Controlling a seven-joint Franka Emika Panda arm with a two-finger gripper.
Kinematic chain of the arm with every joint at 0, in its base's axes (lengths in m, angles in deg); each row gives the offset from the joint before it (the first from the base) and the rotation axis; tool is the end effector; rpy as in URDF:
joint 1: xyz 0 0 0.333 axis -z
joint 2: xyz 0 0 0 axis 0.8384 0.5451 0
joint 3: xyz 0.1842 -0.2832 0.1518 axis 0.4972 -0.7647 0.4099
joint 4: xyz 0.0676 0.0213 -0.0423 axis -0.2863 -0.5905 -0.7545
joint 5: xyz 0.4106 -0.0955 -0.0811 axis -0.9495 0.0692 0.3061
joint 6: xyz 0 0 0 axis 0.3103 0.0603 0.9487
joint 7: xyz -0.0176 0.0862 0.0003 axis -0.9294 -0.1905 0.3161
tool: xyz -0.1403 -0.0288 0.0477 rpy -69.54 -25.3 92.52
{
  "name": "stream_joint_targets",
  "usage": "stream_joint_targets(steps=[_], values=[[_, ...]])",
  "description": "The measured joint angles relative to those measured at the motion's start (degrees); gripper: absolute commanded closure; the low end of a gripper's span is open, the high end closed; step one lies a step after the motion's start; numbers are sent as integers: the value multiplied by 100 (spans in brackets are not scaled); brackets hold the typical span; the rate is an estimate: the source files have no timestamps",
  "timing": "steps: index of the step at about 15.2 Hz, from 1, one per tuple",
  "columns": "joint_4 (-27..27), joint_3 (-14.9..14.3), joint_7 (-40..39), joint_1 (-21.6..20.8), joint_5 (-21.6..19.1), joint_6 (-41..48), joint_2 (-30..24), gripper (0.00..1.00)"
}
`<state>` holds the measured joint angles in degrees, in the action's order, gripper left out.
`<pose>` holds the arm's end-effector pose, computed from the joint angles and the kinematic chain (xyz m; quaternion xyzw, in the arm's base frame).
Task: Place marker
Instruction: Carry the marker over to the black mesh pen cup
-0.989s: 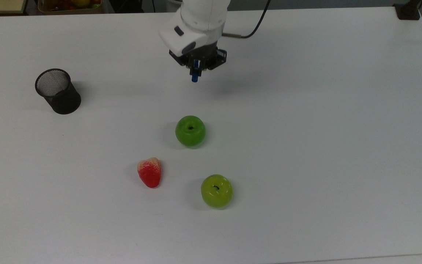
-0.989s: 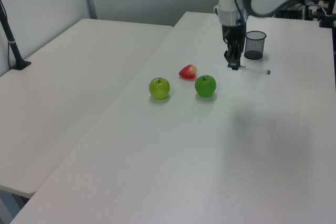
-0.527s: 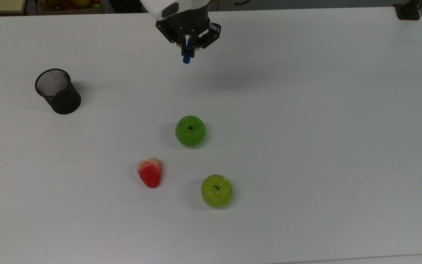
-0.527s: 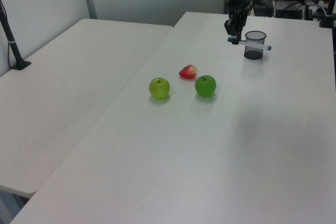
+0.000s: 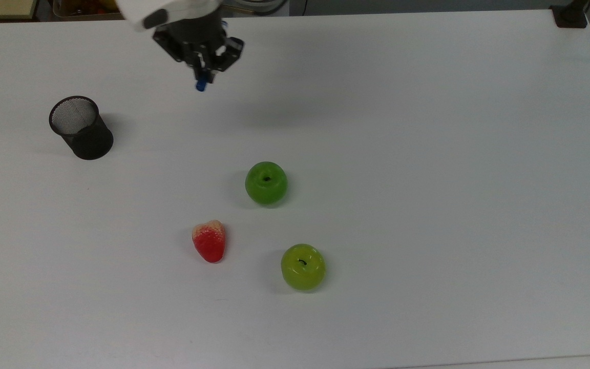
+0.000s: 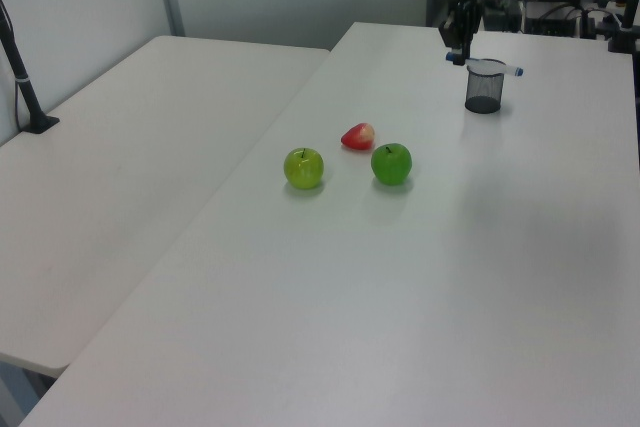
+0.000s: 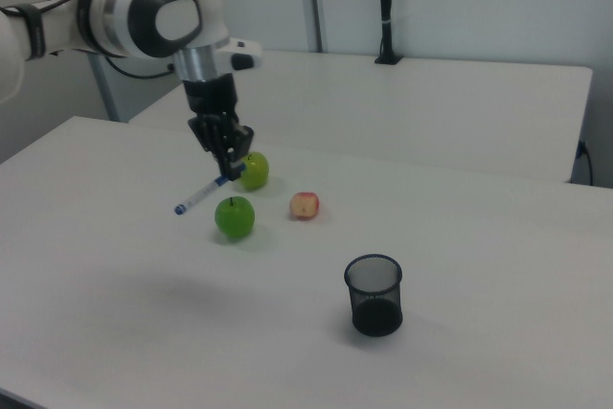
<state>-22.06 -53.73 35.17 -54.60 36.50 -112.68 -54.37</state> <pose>0.6654 -0.0140 0.5341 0.9968 -0.0727 -0.0174 0.0294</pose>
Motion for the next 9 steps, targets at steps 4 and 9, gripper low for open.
stream_joint_targets(steps=[4, 9], values=[[-2, -16, -675, 667, 0, -439, 53, 88], [-10, -28, -947, 1395, -1, -1680, 312, 88]])
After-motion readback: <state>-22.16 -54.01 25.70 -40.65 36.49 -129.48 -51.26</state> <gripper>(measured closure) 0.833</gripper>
